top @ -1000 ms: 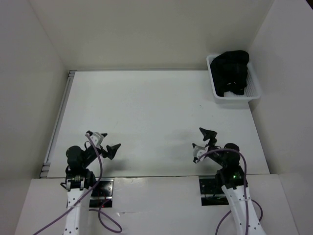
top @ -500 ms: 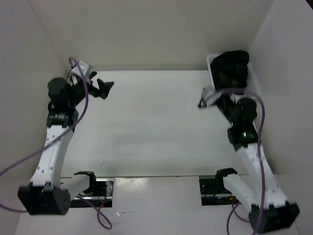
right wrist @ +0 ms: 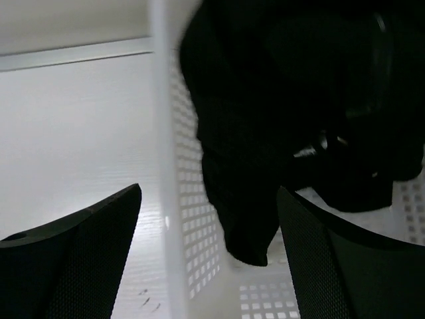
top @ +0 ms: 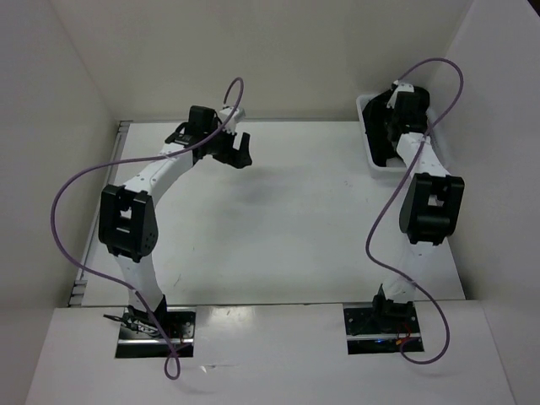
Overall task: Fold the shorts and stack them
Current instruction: Grab the shorts from the pile
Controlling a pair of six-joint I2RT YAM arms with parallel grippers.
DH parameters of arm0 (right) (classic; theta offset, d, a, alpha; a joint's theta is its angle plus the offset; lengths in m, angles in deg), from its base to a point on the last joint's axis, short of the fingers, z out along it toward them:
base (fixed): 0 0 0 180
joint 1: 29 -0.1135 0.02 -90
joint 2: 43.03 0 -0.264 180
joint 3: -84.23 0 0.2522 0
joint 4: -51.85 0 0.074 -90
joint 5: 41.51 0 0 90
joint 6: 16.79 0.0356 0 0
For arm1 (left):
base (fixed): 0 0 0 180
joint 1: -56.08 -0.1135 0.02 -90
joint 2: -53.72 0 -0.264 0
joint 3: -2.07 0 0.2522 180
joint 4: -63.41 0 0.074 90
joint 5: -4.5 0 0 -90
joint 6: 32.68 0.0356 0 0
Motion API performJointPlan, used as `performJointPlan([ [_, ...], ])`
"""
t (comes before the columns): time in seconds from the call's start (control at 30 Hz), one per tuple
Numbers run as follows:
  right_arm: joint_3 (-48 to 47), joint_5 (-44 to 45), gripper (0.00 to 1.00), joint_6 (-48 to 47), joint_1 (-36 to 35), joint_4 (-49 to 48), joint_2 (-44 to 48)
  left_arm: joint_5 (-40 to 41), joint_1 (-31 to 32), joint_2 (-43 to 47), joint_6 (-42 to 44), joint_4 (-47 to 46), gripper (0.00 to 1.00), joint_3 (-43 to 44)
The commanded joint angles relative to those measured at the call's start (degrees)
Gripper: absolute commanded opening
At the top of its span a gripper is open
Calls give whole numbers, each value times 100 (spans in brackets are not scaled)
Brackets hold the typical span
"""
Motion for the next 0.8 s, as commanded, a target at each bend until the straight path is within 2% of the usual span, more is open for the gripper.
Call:
performJointPlan([
  [0.0, -686, 340, 87, 1590, 256, 236, -494, -61, -35, -219, 21, 0, 100, 387],
  [0.23, -1338, 95, 78, 2233, 441, 235, -1401, -8, 18, -405, 21, -9, 100, 248],
  [0.4, -1268, 639, 75, 2664, 442, 411, -1692, 106, 149, -405, 21, 53, 100, 106],
  [0.5, -1215, 797, 76, 2665, 442, 472, -1877, 350, 272, -405, 21, 53, 100, 53],
  [0.57, -1215, 877, 81, 2726, 442, 586, -1938, 492, 272, -405, 21, 53, 100, 167],
  [0.7, -979, 711, 81, 2858, 442, 745, -1886, 660, 272, -457, 21, 53, 100, 281],
  [0.77, -786, 491, 69, 2858, 494, 614, -1886, 660, 272, -457, 21, 53, 100, 282],
])
